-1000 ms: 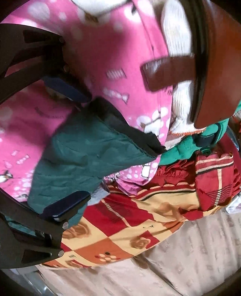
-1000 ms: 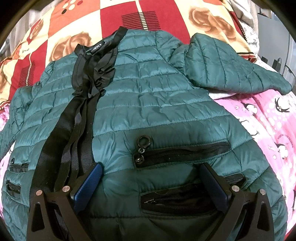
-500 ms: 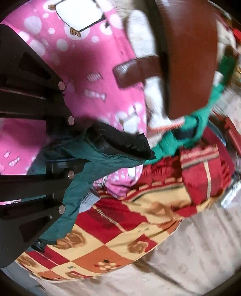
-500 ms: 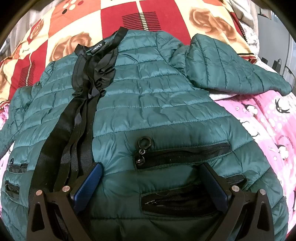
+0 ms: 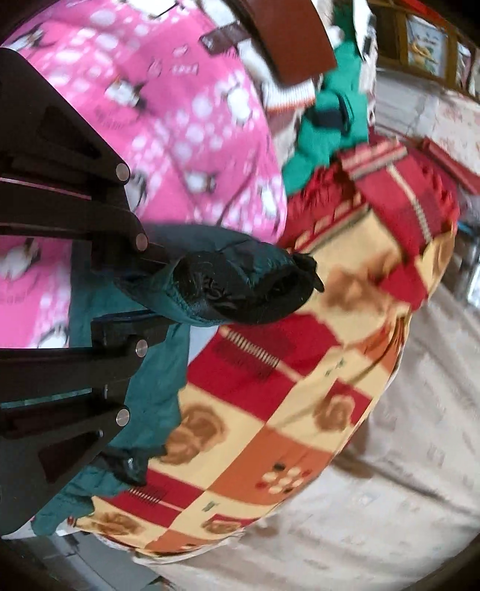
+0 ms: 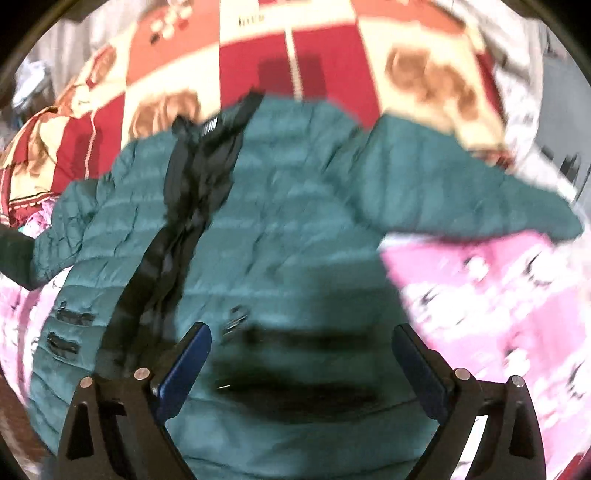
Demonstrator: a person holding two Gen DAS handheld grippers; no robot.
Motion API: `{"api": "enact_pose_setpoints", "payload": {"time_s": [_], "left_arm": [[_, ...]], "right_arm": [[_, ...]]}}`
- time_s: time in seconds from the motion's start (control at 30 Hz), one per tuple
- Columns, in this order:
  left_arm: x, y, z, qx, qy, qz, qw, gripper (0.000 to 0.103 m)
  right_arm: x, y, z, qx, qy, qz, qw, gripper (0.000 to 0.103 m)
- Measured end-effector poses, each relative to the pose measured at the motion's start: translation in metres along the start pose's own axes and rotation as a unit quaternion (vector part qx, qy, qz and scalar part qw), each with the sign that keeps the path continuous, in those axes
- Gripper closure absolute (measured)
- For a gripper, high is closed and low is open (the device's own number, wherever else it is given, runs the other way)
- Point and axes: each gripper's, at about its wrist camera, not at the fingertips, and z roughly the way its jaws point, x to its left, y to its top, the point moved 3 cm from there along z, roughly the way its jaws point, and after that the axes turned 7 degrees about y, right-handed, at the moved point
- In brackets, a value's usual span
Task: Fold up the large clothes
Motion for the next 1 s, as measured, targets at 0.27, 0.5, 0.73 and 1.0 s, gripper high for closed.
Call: {"api": "enact_pose_setpoints", "payload": {"time_s": [0.27, 0.5, 0.73, 1.0], "left_arm": [[-0.116, -0.019, -0.020, 0.004, -0.035, 0.017, 0.9992, 0.090], [-0.232, -0.081, 0.015, 0.042, -0.121, 0.049, 0.9906, 0.090], [-0.343, -0.163, 0.037, 0.076, -0.233, 0.098, 0.9644, 0.090], [-0.394, -0.218, 0.071, 0.128, -0.270, 0.151, 0.9424, 0.090]], "right_arm": [[-0.031, -0.003, -0.015, -0.060, -0.010, 0.037, 0.997, 0.005], [-0.050, -0.019, -0.004, 0.010, -0.012, 0.099, 0.995, 0.005], [-0.056, -0.037, 0.000, 0.033, -0.010, 0.079, 0.996, 0.005], [-0.054, -0.052, 0.008, 0.064, -0.031, 0.009, 0.997, 0.005]]}}
